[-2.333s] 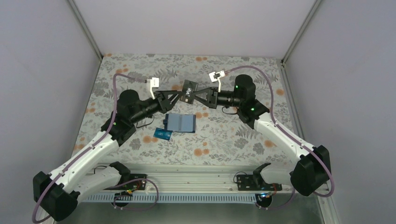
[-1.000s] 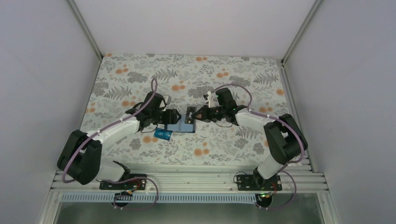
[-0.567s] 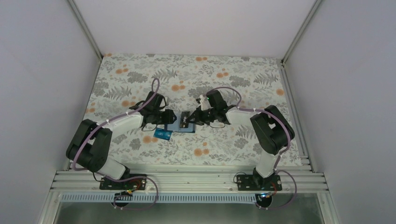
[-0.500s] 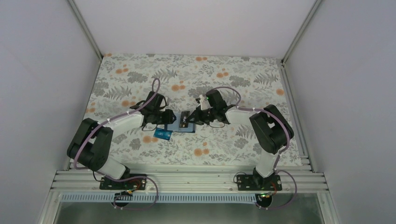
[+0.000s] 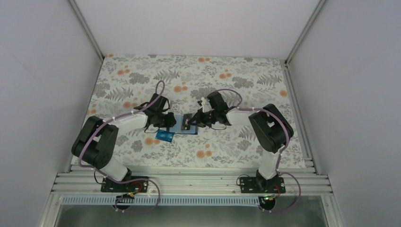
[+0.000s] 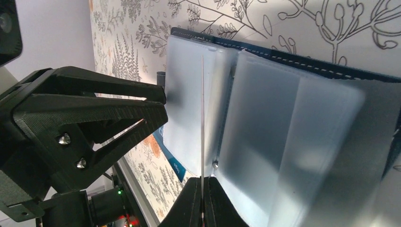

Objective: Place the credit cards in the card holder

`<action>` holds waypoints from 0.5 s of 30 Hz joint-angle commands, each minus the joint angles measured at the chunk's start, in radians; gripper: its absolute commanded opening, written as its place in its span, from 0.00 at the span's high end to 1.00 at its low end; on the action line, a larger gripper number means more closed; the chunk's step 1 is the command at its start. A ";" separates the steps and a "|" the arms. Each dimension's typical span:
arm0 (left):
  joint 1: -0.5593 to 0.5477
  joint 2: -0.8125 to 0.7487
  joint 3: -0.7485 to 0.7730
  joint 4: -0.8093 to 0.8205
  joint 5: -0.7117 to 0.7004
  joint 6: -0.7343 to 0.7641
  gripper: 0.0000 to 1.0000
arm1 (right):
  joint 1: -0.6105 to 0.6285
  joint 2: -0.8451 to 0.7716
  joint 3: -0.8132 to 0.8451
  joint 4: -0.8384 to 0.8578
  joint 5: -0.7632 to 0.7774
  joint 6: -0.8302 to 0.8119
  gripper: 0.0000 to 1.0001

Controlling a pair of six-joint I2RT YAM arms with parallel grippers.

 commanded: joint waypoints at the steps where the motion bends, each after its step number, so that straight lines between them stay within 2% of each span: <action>1: 0.006 0.026 0.015 -0.005 -0.016 0.017 0.74 | 0.011 0.024 0.029 0.024 0.013 0.007 0.96; 15: 0.006 0.038 -0.003 0.001 -0.021 0.014 0.78 | 0.012 0.061 0.037 0.061 -0.031 0.027 0.96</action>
